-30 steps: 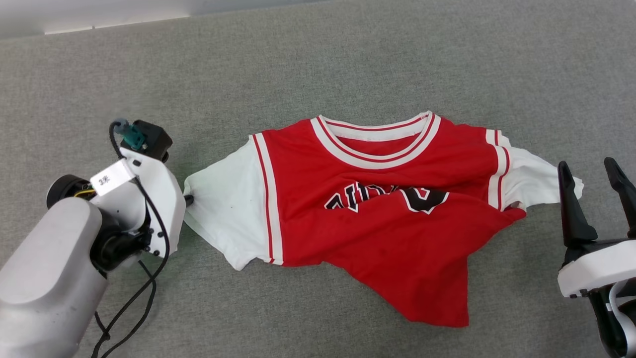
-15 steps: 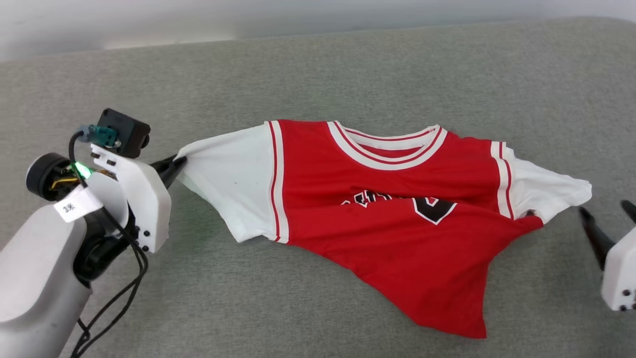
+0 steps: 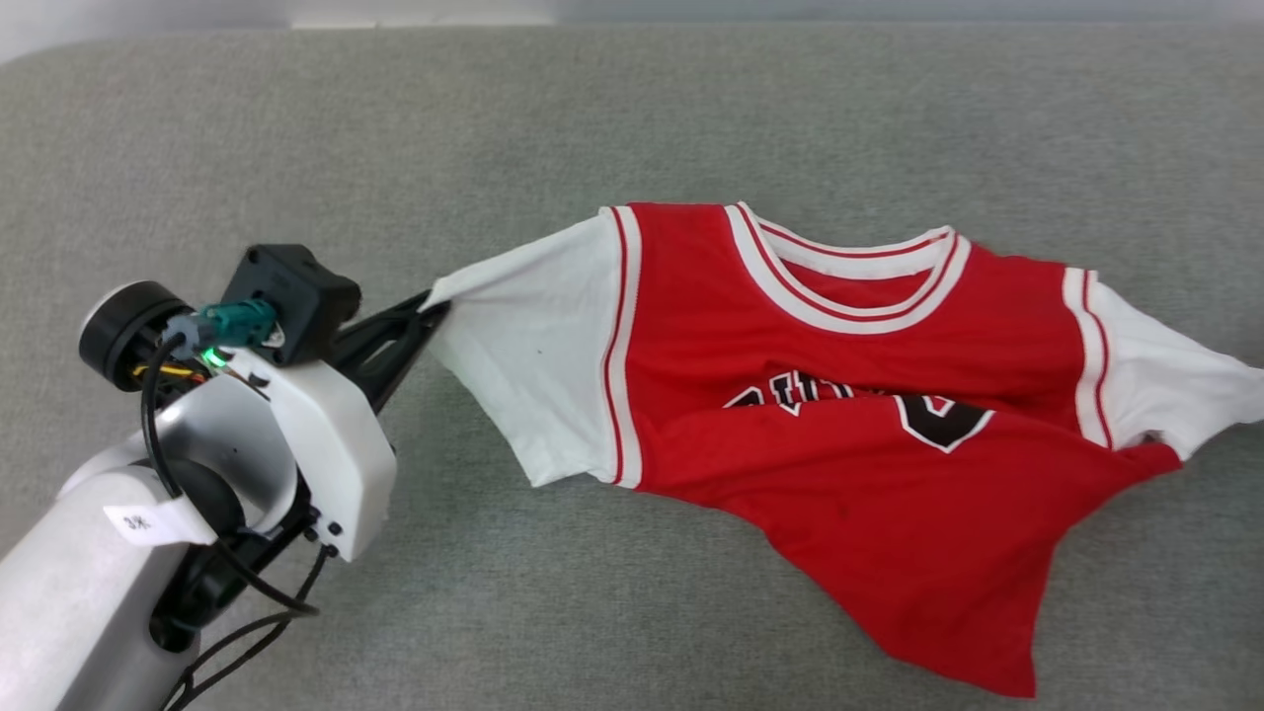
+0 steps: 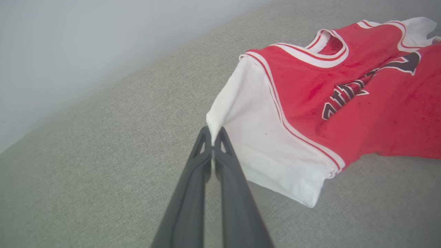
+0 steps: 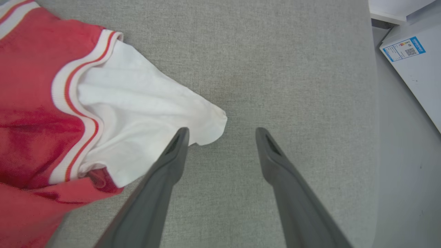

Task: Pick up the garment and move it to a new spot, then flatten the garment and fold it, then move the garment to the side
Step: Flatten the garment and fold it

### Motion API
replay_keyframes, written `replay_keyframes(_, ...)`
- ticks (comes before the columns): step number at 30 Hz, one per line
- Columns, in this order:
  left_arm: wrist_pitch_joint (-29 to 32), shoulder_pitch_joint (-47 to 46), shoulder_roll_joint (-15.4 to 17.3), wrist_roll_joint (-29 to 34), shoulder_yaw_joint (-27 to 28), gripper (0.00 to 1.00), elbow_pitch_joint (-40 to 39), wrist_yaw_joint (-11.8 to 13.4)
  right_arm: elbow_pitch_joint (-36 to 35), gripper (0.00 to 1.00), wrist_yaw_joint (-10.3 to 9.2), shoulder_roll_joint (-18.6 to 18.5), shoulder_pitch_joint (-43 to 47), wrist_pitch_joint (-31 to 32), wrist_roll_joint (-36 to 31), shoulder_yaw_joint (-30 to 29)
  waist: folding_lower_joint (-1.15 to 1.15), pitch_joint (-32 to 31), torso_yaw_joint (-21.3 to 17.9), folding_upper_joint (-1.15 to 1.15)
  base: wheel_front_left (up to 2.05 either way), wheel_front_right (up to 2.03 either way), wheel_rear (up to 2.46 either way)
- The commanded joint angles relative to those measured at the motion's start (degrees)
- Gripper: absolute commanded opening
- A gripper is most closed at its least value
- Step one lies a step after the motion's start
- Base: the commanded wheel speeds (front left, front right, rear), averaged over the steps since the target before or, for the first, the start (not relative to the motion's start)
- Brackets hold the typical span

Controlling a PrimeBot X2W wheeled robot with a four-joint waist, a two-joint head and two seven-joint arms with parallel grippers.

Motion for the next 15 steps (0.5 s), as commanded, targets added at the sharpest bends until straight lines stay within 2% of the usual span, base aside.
replay_keyframes(1, 0.2, 0.3, 0.2, 0.6, -0.2, 0.0, -1.5, 0.4, 1.7, 1.0, -0.03, -0.3, -1.9, 0.3, -0.6, -0.5, 0.0, 1.5, 1.5, 0.0, 0.0, 0.0, 0.0)
replay_keyframes(7, 1.1, -0.5, 0.1, 1.4, -0.9, 0.0, -6.3, 0.8, 8.5, 1.0, -0.03, -0.1, -4.8, 0.9, -2.2, -0.1, 0.0, 3.6, 3.6, 0.0, 0.0, 0.0, 0.0)
replay_keyframes(15, 1.1, -1.3, -0.2, 2.2, -1.5, 0.0, -8.8, 1.0, 15.3, 1.0, 0.04, 0.5, -3.8, 0.7, -1.4, 4.5, 0.0, 5.8, 5.1, 0.0, 0.0, 0.0, 0.0)
